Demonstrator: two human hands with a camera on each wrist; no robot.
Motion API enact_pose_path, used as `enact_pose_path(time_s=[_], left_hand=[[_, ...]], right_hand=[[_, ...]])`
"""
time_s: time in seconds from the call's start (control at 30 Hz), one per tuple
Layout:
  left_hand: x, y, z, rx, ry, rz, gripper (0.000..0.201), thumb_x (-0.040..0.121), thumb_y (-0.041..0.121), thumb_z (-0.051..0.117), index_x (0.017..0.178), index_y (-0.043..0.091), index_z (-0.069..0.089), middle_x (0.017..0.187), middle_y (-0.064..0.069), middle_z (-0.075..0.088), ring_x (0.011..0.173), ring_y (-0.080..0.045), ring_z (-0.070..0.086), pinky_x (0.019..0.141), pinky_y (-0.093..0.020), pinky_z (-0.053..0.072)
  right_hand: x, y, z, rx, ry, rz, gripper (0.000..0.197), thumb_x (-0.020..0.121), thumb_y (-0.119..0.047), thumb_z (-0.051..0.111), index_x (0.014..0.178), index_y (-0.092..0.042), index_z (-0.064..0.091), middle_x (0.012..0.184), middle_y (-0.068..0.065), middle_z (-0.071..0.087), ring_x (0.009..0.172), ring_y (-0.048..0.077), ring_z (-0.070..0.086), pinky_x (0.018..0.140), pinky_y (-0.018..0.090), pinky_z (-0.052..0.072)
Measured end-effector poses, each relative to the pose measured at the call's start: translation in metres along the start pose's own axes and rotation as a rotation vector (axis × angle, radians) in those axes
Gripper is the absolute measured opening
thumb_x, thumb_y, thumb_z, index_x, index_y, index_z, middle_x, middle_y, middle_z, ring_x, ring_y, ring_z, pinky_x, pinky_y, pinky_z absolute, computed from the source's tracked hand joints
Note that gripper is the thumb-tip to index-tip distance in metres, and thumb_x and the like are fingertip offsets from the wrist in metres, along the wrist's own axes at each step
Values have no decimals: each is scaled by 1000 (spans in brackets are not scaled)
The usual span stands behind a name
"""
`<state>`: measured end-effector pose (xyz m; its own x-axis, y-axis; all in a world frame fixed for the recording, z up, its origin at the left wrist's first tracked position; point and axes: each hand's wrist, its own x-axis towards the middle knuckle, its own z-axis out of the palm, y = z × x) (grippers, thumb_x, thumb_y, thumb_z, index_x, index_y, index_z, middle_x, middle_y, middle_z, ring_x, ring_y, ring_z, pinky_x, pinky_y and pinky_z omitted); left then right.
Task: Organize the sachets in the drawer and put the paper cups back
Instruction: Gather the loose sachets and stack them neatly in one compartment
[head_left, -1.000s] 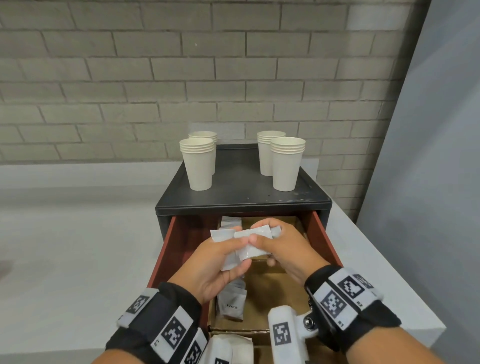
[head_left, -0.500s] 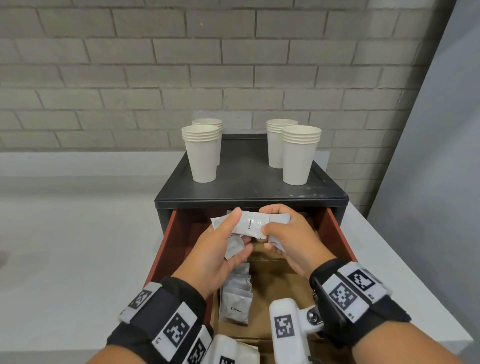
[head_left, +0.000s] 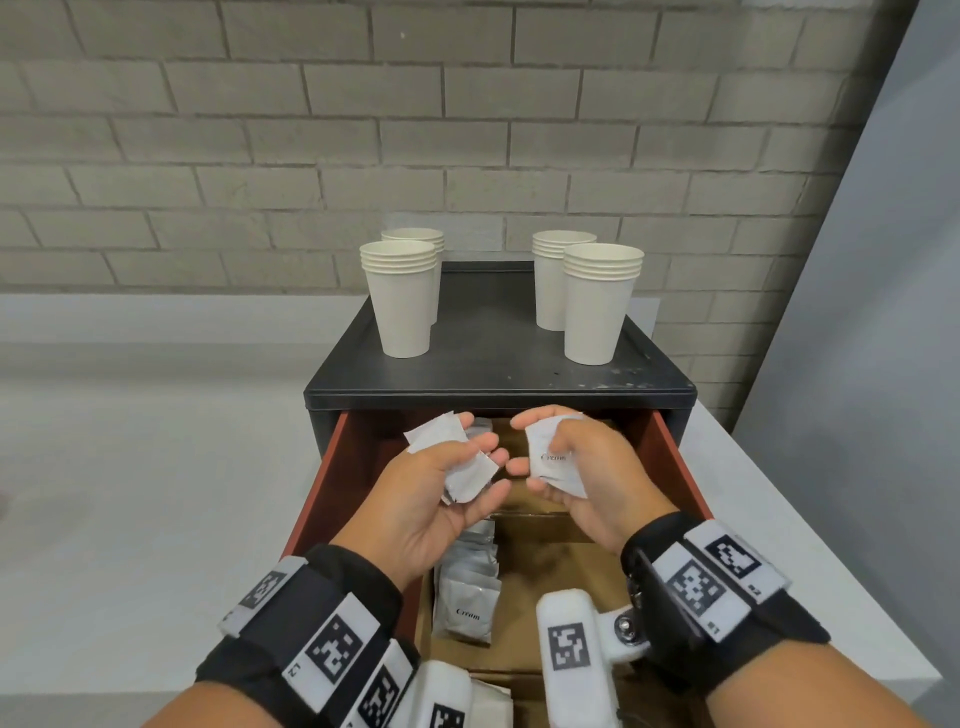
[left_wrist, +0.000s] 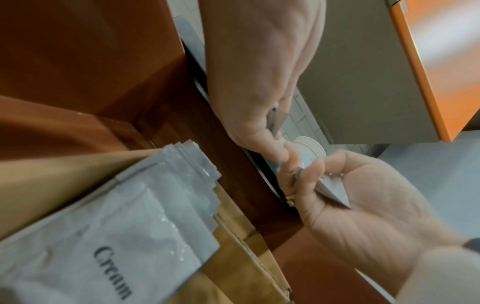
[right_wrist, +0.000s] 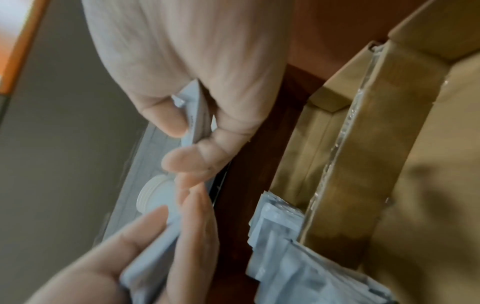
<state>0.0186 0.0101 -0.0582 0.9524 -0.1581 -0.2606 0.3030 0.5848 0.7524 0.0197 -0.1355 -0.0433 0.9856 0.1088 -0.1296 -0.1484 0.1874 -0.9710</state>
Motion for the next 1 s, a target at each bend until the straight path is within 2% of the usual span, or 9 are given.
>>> enact_pose_path(time_s=[0.13,0.27,0.37,0.47,0.57,0.63,0.7,0.8,1.0], left_hand=[[-1,-1,1,66,17,-20,32,80,28,68,108,13,61,81,-7,64,78,-18,65,65,-32,59],[-3,0,1,88,-36,-75,53,65,51,62,103,14,64,100,-13,70,93,-23,69,61,-29,60],[-2,0,0,103,-77,-133,59,63,59,55,98,12,68,98,-15,72,99,-26,67,70,-32,57],[-1,-1,0,185,-102,-199,67,62,66,47,96,12,67,85,-12,71,87,-23,66,75,-34,55],[-5,-2,1,296,-136,-244,65,60,63,53,100,14,65,82,-11,69,82,-22,67,67,-33,58],[-7,-2,0,367,-154,-236,53,60,48,66,101,15,64,86,-10,70,77,-19,70,57,-27,59],[-7,-2,-1,404,-168,-227,53,57,32,75,106,15,64,92,-9,68,74,-18,71,51,-22,57],[-7,-1,-3,469,-173,-222,55,58,31,75,109,15,64,87,-8,70,71,-17,71,45,-18,54],[-6,-3,-5,620,-189,-225,43,77,45,62,108,16,62,83,-7,73,75,-17,71,50,-18,55]], right_hand=[[0,0,-7,59,-61,-2,28,93,-3,42,108,-14,64,97,9,61,82,19,61,51,20,51],[4,7,-3,-170,-81,-56,23,94,-9,51,105,-25,61,108,4,63,100,21,62,63,21,49],[5,9,-4,-234,-86,-94,20,92,-8,54,103,-24,62,107,4,65,90,16,63,53,15,43],[4,8,-6,-261,-141,-118,14,90,-7,58,97,-18,62,95,2,67,75,10,62,48,13,41],[3,9,-3,-373,-179,-176,13,83,-2,65,84,-15,61,80,0,67,64,4,62,48,14,43],[2,12,-1,-471,-155,-237,19,77,1,70,83,-15,61,77,-5,63,64,2,60,53,14,47],[3,14,0,-596,-132,-259,30,74,-2,73,93,-21,60,91,-5,60,76,9,58,65,18,51],[4,16,2,-680,-204,-214,45,75,-4,72,111,-26,55,105,-2,59,89,16,62,79,26,55],[-1,13,2,-620,-300,-117,35,77,-2,71,106,-15,56,88,-2,63,66,20,62,55,22,52]])
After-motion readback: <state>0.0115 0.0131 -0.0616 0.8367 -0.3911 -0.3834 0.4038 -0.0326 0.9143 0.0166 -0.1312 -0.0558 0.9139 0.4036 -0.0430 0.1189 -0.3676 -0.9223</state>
